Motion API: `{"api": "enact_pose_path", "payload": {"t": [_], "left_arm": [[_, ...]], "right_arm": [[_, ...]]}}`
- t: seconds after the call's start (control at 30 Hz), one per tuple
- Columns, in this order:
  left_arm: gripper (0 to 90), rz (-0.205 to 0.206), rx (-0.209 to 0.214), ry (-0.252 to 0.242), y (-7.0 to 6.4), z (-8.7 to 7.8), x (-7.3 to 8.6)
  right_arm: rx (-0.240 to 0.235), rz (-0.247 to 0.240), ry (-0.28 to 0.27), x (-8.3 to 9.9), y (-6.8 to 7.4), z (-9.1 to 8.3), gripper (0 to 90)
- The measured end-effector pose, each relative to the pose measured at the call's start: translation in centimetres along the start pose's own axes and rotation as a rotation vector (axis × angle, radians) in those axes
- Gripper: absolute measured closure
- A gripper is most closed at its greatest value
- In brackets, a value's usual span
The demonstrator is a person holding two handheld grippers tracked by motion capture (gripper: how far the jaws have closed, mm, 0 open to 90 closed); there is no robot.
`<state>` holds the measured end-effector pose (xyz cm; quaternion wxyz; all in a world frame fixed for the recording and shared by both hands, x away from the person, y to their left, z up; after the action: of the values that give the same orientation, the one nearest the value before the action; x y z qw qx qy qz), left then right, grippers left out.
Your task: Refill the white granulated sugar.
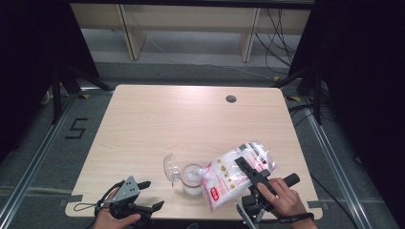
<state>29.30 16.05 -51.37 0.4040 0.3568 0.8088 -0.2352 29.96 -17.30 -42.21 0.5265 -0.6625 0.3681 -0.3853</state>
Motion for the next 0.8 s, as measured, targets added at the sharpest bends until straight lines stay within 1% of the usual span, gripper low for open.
{"api": "enact_pose_path", "payload": {"t": [0.03, 0.07, 0.1, 0.13, 0.17, 0.2, 0.27, 0.3, 0.33, 0.37, 0.4, 0.43, 0.47, 0.5, 0.53, 0.57, 0.67, 0.7, 0.73, 0.77, 0.8], "left_arm": [[17.4, 0.0, 0.0, 0.0, 0.0, 0.0, 0.0], [17.4, -0.026, 0.019, -0.029, -0.24, 0.17, -0.07], [17.4, 0.005, 0.008, -0.006, 0.06, 0.04, 0.01], [17.4, -0.018, 0.015, -0.022, -0.15, 0.09, -0.04], [17.4, -0.013, 0.013, -0.019, -0.09, 0.08, -0.02], [17.4, -0.025, 0.013, -0.027, -0.15, 0.16, -0.03], [17.4, -0.025, 0.011, -0.024, -0.14, 0.16, -0.03], [17.9, -0.015, 0.01, -0.02, -0.08, 0.08, -0.04], [17.9, -0.019, 0.011, -0.02, -0.06, 0.08, -0.05], [17.9, -0.025, 0.005, -0.035, -0.09, 0.12, -0.1], [18.0, -0.03, 0.001, -0.031, -0.05, 0.1, -0.07], [18.0, -0.017, 0.002, -0.02, 0.05, -0.04, -0.05], [18.1, -0.007, -0.001, -0.016, 0.14, -0.06, -0.04], [18.1, 0.002, -0.001, -0.015, 0.16, -0.05, -0.05], [18.1, -0.02, 0.001, -0.014, -0.01, -0.02, -0.01], [18.1, -0.026, 0.004, -0.018, -0.04, 0.02, -0.01], [18.1, -0.023, 0.006, -0.016, -0.02, 0.06, 0.01], [18.1, -0.024, 0.006, -0.017, -0.02, 0.07, 0.01], [18.1, -0.026, 0.005, -0.018, -0.02, 0.09, 0.01], [18.1, -0.018, 0.001, -0.015, 0.08, 0.06, -0.01], [18.1, -0.018, 0.003, -0.018, 0.08, 0.06, -0.04]], "right_arm": [[0.0, 0.0, 0.0, 0.0, 0.0, 0.0, 67.6], [0.007, -0.018, -0.007, -0.12, -0.15, 0.0, 67.7], [0.008, -0.018, -0.009, -0.16, -0.2, 0.02, 67.7], [-0.002, -0.006, -0.002, -0.15, -0.09, 0.0, 67.7], [-0.004, 0.018, 0.003, -0.14, 0.06, -0.03, 67.7], [-0.004, 0.014, 0.003, -0.16, 0.02, -0.05, 67.7], [-0.003, 0.014, 0.002, -0.16, -0.01, -0.07, 67.7], [-0.003, 0.016, 0.002, -0.16, -0.04, -0.11, 67.7], [-0.003, 0.013, 0.003, -0.15, -0.06, -0.12, 67.7], [-0.004, 0.014, 0.003, -0.16, -0.06, -0.13, 67.7], [-0.004, 0.012, 0.003, -0.16, -0.08, -0.14, 67.7], [-0.003, 0.015, 0.002, -0.18, -0.06, -0.13, 67.7], [-0.003, 0.002, -0.004, -0.22, -0.15, -0.1, 67.8], [0.011, -0.017, -0.017, -0.3, -0.35, -0.08, 67.8], [0.008, -0.02, -0.017, -0.32, -0.37, -0.08, 67.8], [0.01, -0.025, -0.015, -0.34, -0.39, -0.1, 67.8], [0.011, -0.027, -0.017, -0.34, -0.41, -0.11, 67.8], [-0.002, -0.016, -0.007, -0.28, -0.31, -0.17, 67.8], [-0.003, -0.014, -0.006, -0.27, -0.27, -0.18, 67.8], [0.006, -0.037, -0.013, -0.31, -0.41, -0.15, 67.8], [0.009, -0.033, -0.019, -0.36, -0.35, -0.11, 67.8]]}}
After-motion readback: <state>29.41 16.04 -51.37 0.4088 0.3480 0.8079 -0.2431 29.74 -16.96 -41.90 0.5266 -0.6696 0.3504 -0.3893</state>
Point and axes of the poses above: each handheld gripper's, and its own axes: z roughly forward along the jaws, x roughly out of its underside, y roughly to its left, the point moved 4 cm from there along z, roughly forward along the jaws, and after that the axes turned 1 degree about y, right-handed, at the moved point
